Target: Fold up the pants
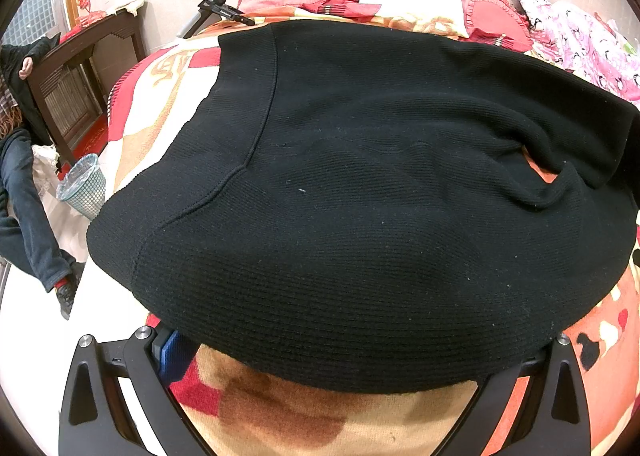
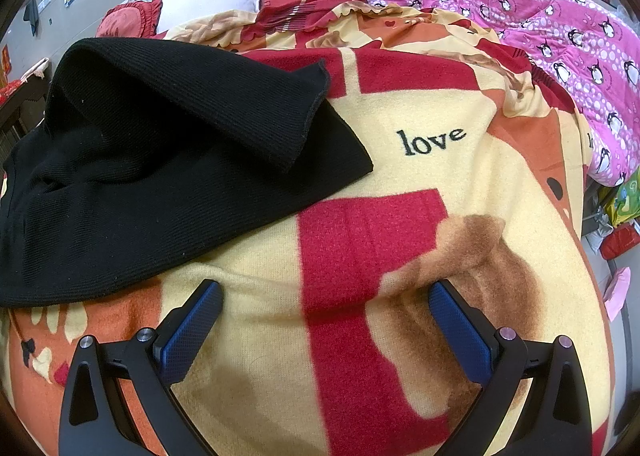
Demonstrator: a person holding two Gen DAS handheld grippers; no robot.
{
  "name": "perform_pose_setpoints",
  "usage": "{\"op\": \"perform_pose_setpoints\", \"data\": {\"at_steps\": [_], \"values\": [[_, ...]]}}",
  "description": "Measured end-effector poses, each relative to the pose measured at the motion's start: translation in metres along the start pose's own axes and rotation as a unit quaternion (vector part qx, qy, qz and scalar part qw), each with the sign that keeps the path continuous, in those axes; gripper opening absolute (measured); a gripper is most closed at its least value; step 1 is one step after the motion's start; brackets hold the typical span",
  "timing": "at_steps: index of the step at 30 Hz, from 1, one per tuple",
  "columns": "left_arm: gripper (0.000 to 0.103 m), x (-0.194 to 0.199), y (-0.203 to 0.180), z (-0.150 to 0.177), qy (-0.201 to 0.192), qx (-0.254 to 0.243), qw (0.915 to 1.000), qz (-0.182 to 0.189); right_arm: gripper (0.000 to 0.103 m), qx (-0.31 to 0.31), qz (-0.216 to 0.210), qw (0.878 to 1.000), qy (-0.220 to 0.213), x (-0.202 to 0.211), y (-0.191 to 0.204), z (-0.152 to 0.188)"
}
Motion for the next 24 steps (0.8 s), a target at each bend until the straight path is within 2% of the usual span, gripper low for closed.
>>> {"op": "perform_pose_setpoints", "data": {"at_steps": [4, 5, 6, 8, 11, 16, 20, 24], "values": [[0.101, 0.006, -0.008, 0.006, 0.021, -0.011, 0.9996, 0.012, 0.102, 0.0, 0.0, 1.0, 0.0, 0.0, 0.0, 0.0], [0.097, 0.008, -0.009, 0.003, 0.019, -0.014, 0.9997, 0.011, 0.102, 0.0, 0.0, 1.0, 0.0, 0.0, 0.0, 0.0], [0.087, 0.008, -0.007, 0.001, 0.014, -0.015, 0.9998, 0.01, 0.102, 0.0, 0.0, 1.0, 0.0, 0.0, 0.0, 0.0], [0.082, 0.019, 0.0, 0.002, 0.0, -0.006, 0.9999, 0.01, 0.102, 0.0, 0.0, 1.0, 0.0, 0.0, 0.0, 0.0], [0.082, 0.041, 0.005, 0.007, -0.017, 0.01, 0.9997, 0.014, 0.102, 0.0, 0.0, 1.0, 0.0, 0.0, 0.0, 0.0], [0.084, 0.088, 0.001, 0.005, -0.087, 0.0, 0.9962, 0.007, 0.102, 0.0, 0.0, 1.0, 0.0, 0.0, 0.0, 0.0], [0.084, 0.096, -0.002, 0.009, -0.089, -0.002, 0.9958, 0.02, 0.102, 0.0, 0.0, 1.0, 0.0, 0.0, 0.0, 0.0], [0.084, 0.109, 0.001, 0.012, -0.112, -0.001, 0.9934, 0.023, 0.102, -0.008, 0.003, 1.0, 0.0, -0.001, -0.002, 0.002]]}}
Point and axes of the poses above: each gripper's, at about its wrist camera, not at the fingertips, and x roughly against the way its jaws point, y to its left, z to its underside, the point moved 7 cm from there along -x, roughly the way its jaws point, and after that the axes turned 3 degrees about z, right-handed, at the moved point
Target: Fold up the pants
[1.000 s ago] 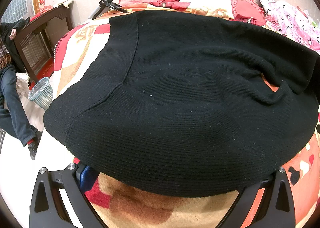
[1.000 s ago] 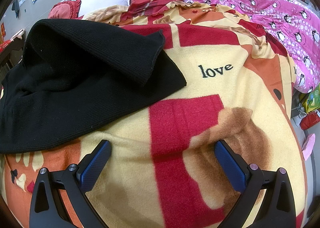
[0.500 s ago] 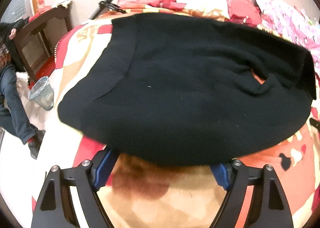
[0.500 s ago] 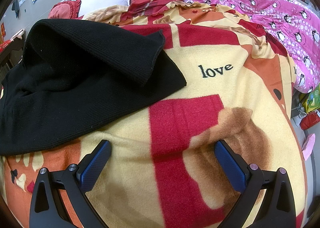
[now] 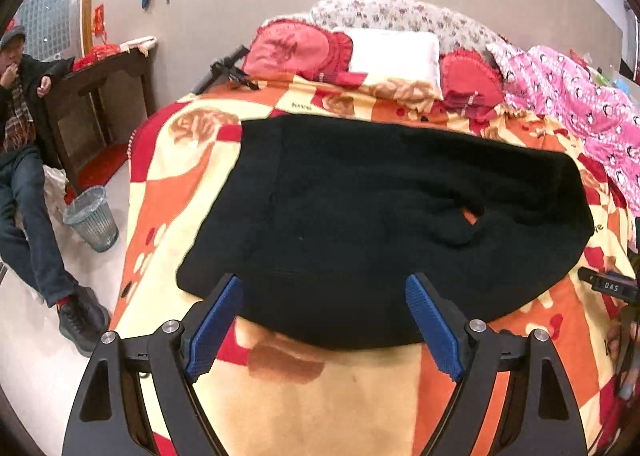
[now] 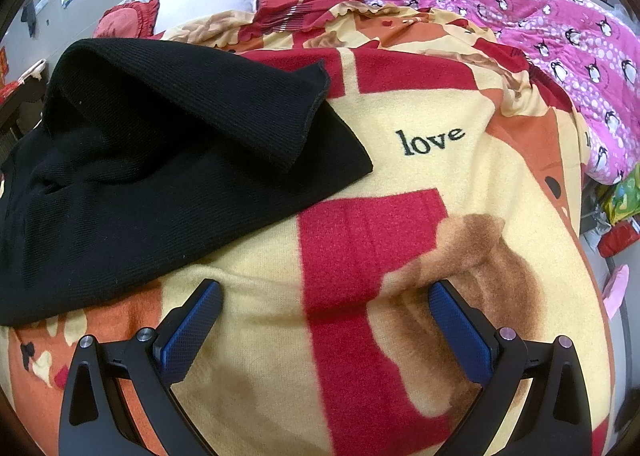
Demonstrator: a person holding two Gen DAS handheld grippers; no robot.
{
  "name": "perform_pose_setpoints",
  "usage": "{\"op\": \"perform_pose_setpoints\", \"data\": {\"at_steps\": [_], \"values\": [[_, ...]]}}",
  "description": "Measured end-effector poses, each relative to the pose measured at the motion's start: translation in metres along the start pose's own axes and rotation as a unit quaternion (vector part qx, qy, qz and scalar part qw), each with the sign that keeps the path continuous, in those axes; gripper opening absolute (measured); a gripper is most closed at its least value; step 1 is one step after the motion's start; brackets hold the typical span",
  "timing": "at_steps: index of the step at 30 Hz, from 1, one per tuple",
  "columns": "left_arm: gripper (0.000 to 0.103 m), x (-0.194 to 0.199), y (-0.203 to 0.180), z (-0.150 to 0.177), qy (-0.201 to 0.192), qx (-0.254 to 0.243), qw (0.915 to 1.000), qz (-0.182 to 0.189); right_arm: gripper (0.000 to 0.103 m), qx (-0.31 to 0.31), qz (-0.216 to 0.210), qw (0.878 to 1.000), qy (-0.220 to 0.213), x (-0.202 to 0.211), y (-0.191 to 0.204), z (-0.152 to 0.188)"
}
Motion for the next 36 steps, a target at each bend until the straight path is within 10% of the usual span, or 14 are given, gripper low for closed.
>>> {"op": "perform_pose_setpoints", "data": {"at_steps": [7, 20, 36], "values": [[0.083, 0.006, 0.0, 0.002, -0.003, -0.008, 0.9992, -0.038, 0.103, -0.011, 0.002, 1.0, -0.003, 0.011, 0.008, 0.004], [0.083, 0.026, -0.009, 0.002, -0.038, -0.009, 0.9992, -0.014, 0.103, 0.06, -0.12, 0.979, -0.152, 0.11, 0.096, -0.005], [0.084, 0.023, -0.002, 0.002, -0.033, -0.005, 0.9994, -0.006, 0.103, 0.085, -0.163, 0.969, -0.167, 0.136, 0.145, 0.003]]}}
Point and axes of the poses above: each gripper's, at about its wrist camera, not at the fingertips, and x roughly against the way its jaws point, y to its left, z to its underside, the point moved 7 cm from there along -x, roughly the way its jaws point, and after that the axes turned 3 degrees about z, right-handed, at the moved point
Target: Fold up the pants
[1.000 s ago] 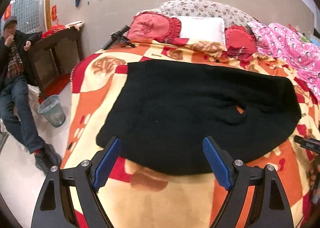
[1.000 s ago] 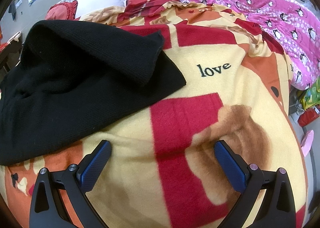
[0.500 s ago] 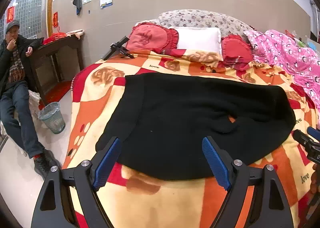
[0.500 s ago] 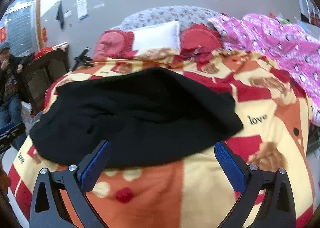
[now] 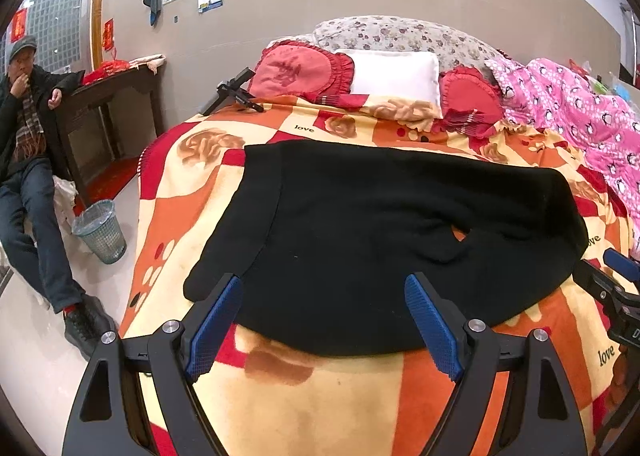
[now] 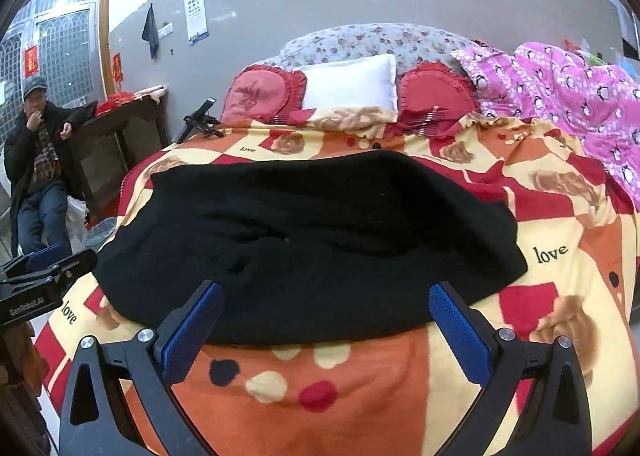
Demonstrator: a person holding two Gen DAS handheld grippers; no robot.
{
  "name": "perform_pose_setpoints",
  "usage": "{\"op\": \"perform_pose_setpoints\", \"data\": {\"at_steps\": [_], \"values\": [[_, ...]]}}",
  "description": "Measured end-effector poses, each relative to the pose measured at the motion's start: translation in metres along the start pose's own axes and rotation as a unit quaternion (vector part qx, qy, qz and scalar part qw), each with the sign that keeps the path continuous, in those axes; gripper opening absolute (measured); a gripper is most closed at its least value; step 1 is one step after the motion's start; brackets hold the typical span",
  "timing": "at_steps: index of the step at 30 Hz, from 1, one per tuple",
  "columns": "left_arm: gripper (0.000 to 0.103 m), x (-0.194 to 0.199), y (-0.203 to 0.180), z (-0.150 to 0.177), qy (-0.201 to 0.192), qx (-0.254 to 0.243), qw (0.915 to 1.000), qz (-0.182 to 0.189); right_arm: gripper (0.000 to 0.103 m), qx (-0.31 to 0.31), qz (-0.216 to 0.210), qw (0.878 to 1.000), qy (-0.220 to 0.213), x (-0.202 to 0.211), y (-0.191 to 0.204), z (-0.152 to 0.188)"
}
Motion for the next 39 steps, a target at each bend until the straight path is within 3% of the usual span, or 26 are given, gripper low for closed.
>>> {"op": "perform_pose_setpoints", "data": {"at_steps": [39], "values": [[0.084, -0.014, -0.01, 0.005, 0.015, 0.009, 0.9998, -0.006, 0.103, -0.01, -0.014, 0.999, 0.051, -0.022, 0.007, 0.011]]}}
Point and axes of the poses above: each gripper's, at about its wrist camera, not at the fingertips, and x roughly against the way its jaws point, y to its left, z to its underside, the point moved 7 cm from there along -x, roughly the way its jaws point, and after that the axes turned 3 degrees about z, right-handed, at the moved point
